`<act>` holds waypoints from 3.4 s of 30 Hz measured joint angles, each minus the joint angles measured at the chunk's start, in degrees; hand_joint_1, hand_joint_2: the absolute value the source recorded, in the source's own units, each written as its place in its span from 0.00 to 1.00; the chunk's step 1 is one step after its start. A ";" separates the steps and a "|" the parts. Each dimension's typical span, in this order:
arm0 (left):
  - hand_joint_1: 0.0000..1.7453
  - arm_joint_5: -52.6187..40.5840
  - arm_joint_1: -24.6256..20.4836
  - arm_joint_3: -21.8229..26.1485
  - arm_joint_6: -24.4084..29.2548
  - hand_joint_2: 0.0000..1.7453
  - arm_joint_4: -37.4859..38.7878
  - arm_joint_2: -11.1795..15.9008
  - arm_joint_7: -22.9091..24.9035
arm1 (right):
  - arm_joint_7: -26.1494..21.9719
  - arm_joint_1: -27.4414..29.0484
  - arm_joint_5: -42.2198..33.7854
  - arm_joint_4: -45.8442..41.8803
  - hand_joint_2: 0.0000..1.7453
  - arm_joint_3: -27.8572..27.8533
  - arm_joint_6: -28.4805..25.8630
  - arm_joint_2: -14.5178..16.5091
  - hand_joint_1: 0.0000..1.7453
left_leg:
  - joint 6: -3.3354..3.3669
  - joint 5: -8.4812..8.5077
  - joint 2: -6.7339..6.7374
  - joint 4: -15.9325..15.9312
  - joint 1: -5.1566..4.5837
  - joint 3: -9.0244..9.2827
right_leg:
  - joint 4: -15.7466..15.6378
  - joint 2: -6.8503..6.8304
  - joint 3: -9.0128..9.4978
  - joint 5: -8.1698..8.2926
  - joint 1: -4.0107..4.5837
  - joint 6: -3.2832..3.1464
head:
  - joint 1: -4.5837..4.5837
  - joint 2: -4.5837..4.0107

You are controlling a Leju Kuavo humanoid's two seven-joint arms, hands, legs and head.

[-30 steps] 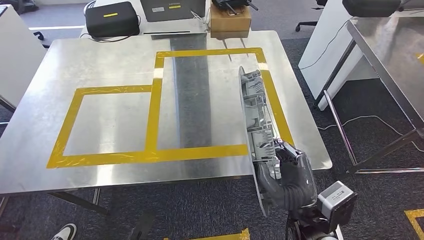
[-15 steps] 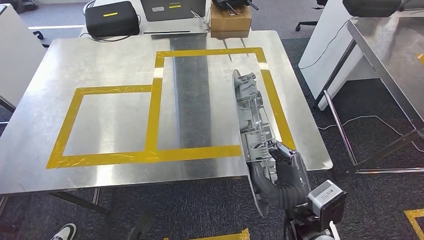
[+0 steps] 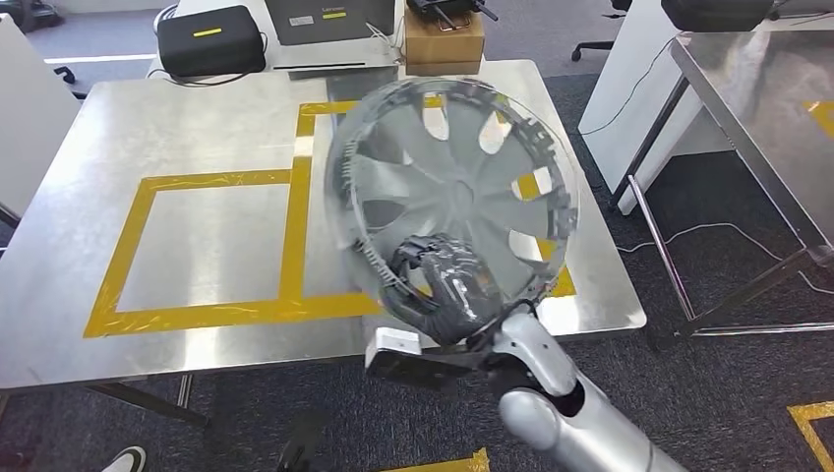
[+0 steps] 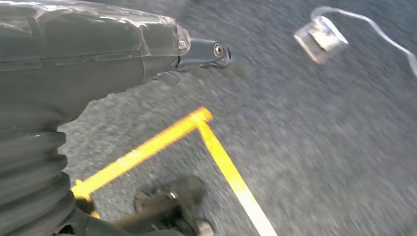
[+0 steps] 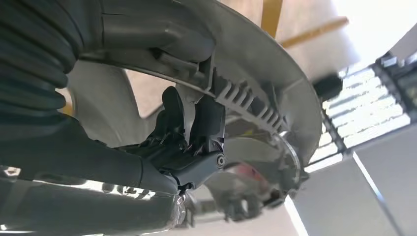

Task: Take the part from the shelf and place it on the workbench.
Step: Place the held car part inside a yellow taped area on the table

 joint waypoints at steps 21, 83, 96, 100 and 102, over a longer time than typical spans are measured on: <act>0.00 6.17 -0.06 -1.65 -9.88 1.00 0.65 -2.05 0.35 | 0.38 -9.26 -0.71 51.48 1.00 12.47 3.32 14.55 1.00 | -0.13 -0.10 -2.76 0.00 -0.03 1.28 | -0.25 -1.78 1.33 -0.63 -0.04 0.04 | 0.13 0.00; 0.00 7.10 1.15 -1.65 -9.42 1.00 1.65 -0.73 1.14 | -4.90 -14.02 -15.47 52.30 1.00 5.26 -12.08 10.62 0.00 | 0.01 -0.07 -1.79 0.02 -0.02 1.09 | -0.42 -1.19 1.37 -0.37 -0.03 0.11 | 0.10 0.00; 0.00 11.34 1.71 -1.12 -7.25 1.00 2.07 0.23 -3.00 | -13.80 -2.55 -33.83 24.97 1.00 -0.48 -17.51 8.87 0.00 | -0.12 -0.19 -2.08 0.01 -0.02 1.07 | -0.42 -1.14 1.36 -0.48 -0.03 -0.02 | 0.10 0.00; 0.00 11.61 1.97 -1.07 -7.14 1.00 2.17 0.49 -3.20 | -14.88 -0.47 -36.28 17.50 1.00 -2.00 -17.04 7.53 0.00 | -0.11 -0.20 -2.30 0.02 -0.02 1.07 | -0.43 -1.23 1.37 -0.49 -0.04 -0.02 | 0.09 0.00; 0.00 12.22 2.03 -0.94 -6.86 1.00 2.17 0.59 -3.55 | -18.21 0.93 -42.67 14.13 1.00 -3.03 -14.50 6.98 0.00 | -0.11 -0.19 -2.46 0.02 -0.02 1.07 | -0.44 -1.31 1.37 -0.49 -0.04 -0.02 | 0.09 0.00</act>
